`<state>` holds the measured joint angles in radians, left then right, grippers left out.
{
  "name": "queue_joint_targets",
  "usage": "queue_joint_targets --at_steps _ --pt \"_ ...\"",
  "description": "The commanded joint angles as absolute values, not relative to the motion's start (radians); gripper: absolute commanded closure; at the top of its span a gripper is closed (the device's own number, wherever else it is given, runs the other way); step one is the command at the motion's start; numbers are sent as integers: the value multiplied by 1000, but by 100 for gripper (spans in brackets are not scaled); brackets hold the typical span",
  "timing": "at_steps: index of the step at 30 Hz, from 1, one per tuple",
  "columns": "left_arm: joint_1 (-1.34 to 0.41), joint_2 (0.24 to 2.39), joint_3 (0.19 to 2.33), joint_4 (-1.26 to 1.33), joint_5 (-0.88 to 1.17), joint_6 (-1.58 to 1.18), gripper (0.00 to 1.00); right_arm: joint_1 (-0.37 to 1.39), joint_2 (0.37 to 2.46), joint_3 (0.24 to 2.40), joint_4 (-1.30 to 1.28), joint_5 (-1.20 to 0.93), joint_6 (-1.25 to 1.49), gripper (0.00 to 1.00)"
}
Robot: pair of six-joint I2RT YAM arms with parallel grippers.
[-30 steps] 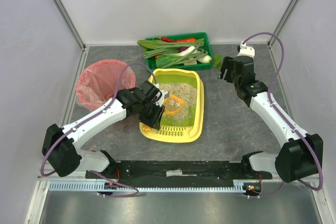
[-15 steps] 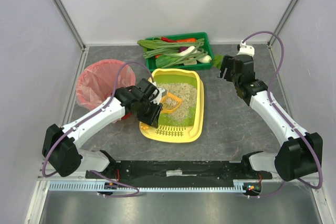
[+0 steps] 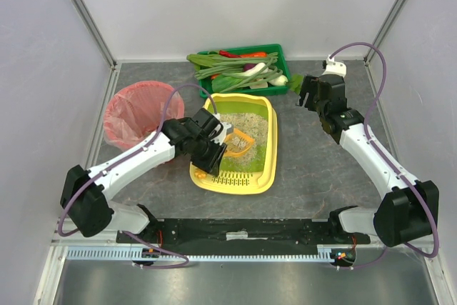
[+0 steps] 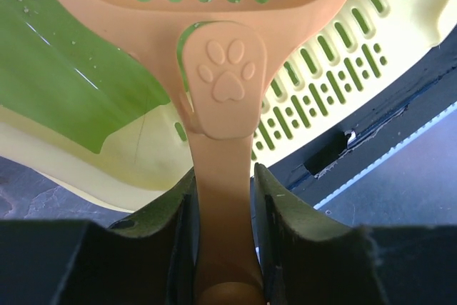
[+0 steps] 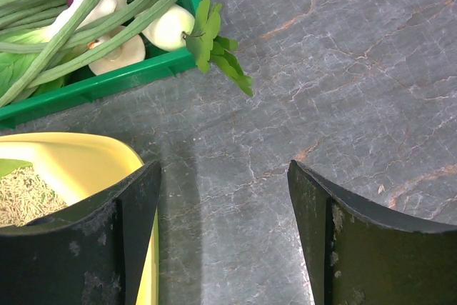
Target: Clean the litter box
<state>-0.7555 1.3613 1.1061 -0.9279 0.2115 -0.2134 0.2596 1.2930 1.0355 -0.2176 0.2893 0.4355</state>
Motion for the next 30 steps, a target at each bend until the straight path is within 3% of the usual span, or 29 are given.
queue_joint_targets --at_steps 1,4,20,30 --pt "-765 1364 1146 -911 238 -212 98 256 1270 1060 -181 298 442 20" --pt "-787 1361 1140 -934 128 -173 98 256 1263 1060 -183 302 442 20" --pt "-770 1359 1279 -919 173 -245 98 256 1244 1042 -179 304 445 20" --pt "-761 1430 1515 -966 178 -346 98 256 1249 1039 -179 293 448 20"
